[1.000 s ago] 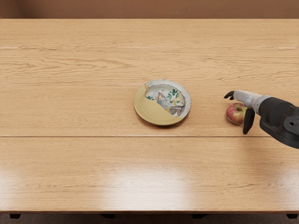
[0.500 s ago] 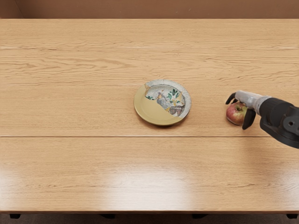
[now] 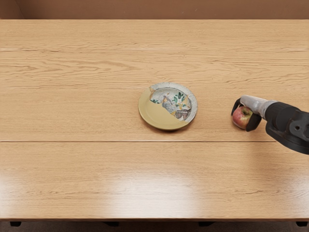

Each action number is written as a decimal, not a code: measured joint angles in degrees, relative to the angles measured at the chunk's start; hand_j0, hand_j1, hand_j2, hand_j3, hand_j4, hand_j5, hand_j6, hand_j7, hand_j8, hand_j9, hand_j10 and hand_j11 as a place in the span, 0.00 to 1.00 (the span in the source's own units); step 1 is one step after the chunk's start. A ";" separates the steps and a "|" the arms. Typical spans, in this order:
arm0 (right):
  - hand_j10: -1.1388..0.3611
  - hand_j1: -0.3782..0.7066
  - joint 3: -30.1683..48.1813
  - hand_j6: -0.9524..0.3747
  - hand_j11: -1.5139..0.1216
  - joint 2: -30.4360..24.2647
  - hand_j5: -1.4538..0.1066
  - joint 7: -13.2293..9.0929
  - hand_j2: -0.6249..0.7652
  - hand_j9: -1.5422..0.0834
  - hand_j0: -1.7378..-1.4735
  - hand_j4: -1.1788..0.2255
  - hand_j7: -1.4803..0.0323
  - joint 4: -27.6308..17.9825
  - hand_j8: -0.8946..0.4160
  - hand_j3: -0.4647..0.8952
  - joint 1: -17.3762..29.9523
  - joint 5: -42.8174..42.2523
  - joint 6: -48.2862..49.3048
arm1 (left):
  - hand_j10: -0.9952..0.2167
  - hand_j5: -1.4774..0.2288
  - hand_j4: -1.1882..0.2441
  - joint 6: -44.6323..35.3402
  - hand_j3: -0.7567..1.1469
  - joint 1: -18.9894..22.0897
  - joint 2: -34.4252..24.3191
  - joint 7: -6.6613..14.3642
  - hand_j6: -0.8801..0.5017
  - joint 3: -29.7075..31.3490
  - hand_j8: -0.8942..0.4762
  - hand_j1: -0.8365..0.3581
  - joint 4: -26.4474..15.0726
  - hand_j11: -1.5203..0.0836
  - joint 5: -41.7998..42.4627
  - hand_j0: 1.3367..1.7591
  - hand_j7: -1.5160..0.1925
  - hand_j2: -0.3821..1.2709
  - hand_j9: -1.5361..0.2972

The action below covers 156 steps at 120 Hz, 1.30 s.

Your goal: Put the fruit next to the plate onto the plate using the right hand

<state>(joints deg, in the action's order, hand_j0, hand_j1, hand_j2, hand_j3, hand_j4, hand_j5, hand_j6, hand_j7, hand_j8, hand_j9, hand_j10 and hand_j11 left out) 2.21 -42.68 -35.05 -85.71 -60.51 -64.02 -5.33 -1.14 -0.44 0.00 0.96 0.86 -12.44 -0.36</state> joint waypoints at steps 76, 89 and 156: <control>0.50 0.60 12.12 0.60 0.32 5.95 0.30 0.05 0.54 0.34 0.34 0.58 0.36 -1.14 0.56 0.34 -0.39 0.62 0.50 | 0.82 0.87 0.83 0.00 0.40 0.00 0.00 0.00 0.64 0.00 0.65 0.99 0.01 0.95 0.00 0.76 0.89 0.23 0.84; 0.50 0.59 13.38 0.60 0.30 8.77 0.28 0.06 0.53 0.32 0.34 0.58 0.35 -1.02 0.56 0.34 -0.35 0.62 0.48 | 0.82 0.87 0.83 0.00 0.40 0.00 0.00 0.00 0.64 0.00 0.65 0.99 0.00 0.95 0.00 0.76 0.89 0.23 0.84; 0.50 0.59 14.49 0.62 0.23 23.41 0.24 0.06 0.52 0.27 0.35 0.60 0.30 10.82 0.59 0.34 -0.18 -0.19 0.00 | 0.82 0.87 0.83 0.00 0.40 0.00 0.00 0.00 0.64 0.01 0.65 0.99 0.00 0.95 0.00 0.76 0.89 0.23 0.84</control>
<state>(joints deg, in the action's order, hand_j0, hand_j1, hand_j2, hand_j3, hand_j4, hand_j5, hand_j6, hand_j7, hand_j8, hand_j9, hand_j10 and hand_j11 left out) 16.70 -19.27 -34.99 -74.90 -60.69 -64.21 -5.32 -1.14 -0.44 0.00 0.97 0.87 -12.44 -0.36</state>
